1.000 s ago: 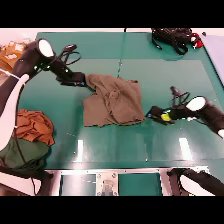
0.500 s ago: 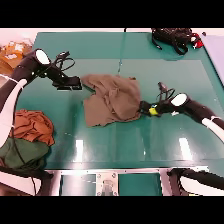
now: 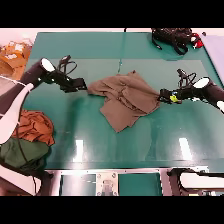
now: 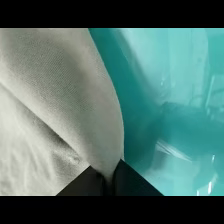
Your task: Fold the shirts.
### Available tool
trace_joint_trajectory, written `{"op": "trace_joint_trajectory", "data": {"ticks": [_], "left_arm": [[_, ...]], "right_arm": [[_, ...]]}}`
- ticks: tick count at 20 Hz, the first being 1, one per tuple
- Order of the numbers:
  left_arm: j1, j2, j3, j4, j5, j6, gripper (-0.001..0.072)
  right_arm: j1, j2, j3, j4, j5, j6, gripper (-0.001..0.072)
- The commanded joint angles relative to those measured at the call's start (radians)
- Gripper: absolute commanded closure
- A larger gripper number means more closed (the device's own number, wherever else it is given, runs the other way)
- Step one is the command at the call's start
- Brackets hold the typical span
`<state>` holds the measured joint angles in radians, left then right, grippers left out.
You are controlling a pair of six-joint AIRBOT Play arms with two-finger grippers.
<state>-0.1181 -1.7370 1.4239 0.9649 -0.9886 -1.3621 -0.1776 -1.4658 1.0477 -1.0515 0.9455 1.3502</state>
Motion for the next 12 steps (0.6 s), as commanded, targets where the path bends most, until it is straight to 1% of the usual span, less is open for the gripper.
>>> {"op": "trace_joint_trajectory", "data": {"ticks": [1, 3, 4, 5, 6, 7, 8, 10, 12], "left_arm": [[-0.017, -0.079, -0.045, -0.259, 0.114, 0.120, -0.0003], [-0.043, -0.111, -0.044, -0.341, 0.174, 0.174, -0.0002], [-0.056, -0.117, -0.042, -0.353, 0.209, 0.188, -0.0001], [-0.063, -0.116, -0.042, -0.352, 0.245, 0.194, 0.0078], [-0.063, -0.116, -0.037, -0.352, 0.256, 0.194, 0.0403], [-0.058, -0.115, -0.034, -0.351, 0.264, 0.212, 0.0675], [-0.052, -0.115, -0.023, -0.339, 0.244, 0.220, 0.0682], [-0.027, -0.111, 0.011, -0.274, 0.136, 0.218, 0.0683], [0.002, -0.084, 0.050, -0.129, 0.016, 0.174, 0.0684]], "right_arm": [[0.000, -0.026, 0.025, -0.003, 0.024, -0.027, 0.0689], [-0.001, -0.025, 0.032, -0.004, 0.025, -0.026, 0.0689], [-0.001, -0.025, 0.033, -0.004, 0.025, -0.023, 0.0689], [-0.001, -0.025, 0.033, -0.004, 0.025, -0.023, 0.0689], [-0.001, -0.025, 0.033, -0.003, 0.027, -0.023, 0.0688], [-0.002, -0.025, 0.035, -0.004, 0.039, -0.023, 0.0689], [-0.008, -0.023, 0.035, -0.004, 0.053, -0.023, 0.0689], [-0.036, -0.006, 0.035, -0.004, 0.088, -0.022, 0.0689], [-0.081, 0.024, 0.035, -0.004, 0.131, -0.019, 0.0690]]}}
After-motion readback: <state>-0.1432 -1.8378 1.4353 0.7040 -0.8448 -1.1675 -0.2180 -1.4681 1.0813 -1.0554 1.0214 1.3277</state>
